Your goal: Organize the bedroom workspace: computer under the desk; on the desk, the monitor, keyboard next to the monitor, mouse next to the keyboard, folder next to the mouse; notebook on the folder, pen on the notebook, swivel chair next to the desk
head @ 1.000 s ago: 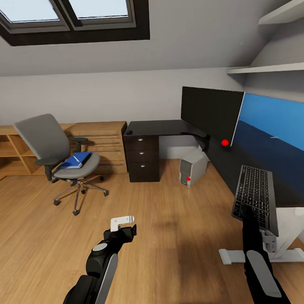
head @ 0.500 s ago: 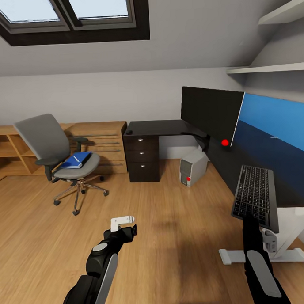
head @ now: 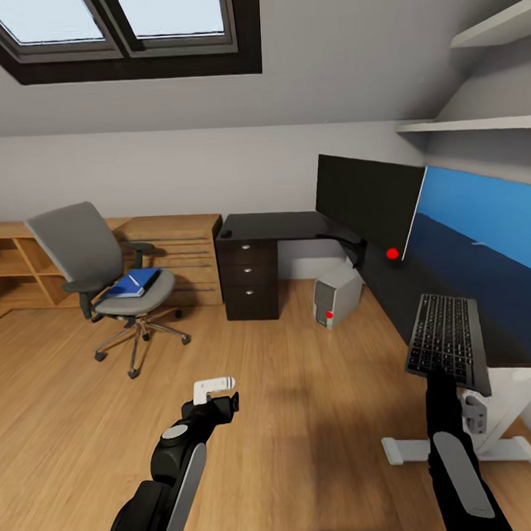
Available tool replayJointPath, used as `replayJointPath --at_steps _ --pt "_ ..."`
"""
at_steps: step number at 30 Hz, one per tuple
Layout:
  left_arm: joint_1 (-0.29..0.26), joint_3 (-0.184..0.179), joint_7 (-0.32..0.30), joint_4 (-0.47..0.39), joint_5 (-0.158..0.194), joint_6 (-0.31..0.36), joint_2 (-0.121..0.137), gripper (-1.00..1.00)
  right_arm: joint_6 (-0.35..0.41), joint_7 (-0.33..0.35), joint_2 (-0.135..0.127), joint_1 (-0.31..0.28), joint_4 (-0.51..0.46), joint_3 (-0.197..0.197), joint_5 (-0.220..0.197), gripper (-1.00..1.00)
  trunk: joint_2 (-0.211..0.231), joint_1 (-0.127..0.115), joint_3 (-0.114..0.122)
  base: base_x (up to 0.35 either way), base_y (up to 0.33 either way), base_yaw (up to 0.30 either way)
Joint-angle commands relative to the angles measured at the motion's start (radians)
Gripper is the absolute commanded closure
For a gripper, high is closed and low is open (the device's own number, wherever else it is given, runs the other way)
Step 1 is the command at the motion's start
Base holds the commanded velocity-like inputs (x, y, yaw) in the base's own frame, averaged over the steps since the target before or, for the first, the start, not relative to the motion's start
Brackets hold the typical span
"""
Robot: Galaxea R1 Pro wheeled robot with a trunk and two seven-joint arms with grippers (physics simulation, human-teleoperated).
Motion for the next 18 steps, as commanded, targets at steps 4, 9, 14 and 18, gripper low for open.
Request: replayJointPath --at_steps 4,9,14,18 --pt "-0.001 -0.001 0.009 -0.001 0.01 0.003 0.0 -1.0 -0.002 0.003 0.004 0.001 -0.018 0.0 -0.012 1.0 0.028 -0.016 0.012 0.0 0.0 0.0" --pt "-0.001 -0.001 0.009 -0.001 0.011 0.003 0.0 -1.0 -0.002 0.003 0.006 0.017 -0.06 0.002 -0.012 1.0 0.063 -0.035 0.027 0.0 0.0 0.0" --pt "-0.001 -0.001 0.009 -0.001 0.011 0.003 0.0 -1.0 -0.001 0.003 0.041 0.053 -0.137 0.003 -0.012 1.0 0.098 -0.054 0.043 0.0 0.0 0.0" --pt "-0.001 -0.001 0.009 -0.001 0.011 0.003 0.0 -1.0 -0.001 0.003 0.052 0.079 -0.18 0.003 -0.012 1.0 0.105 -0.058 0.046 0.0 0.0 0.0"
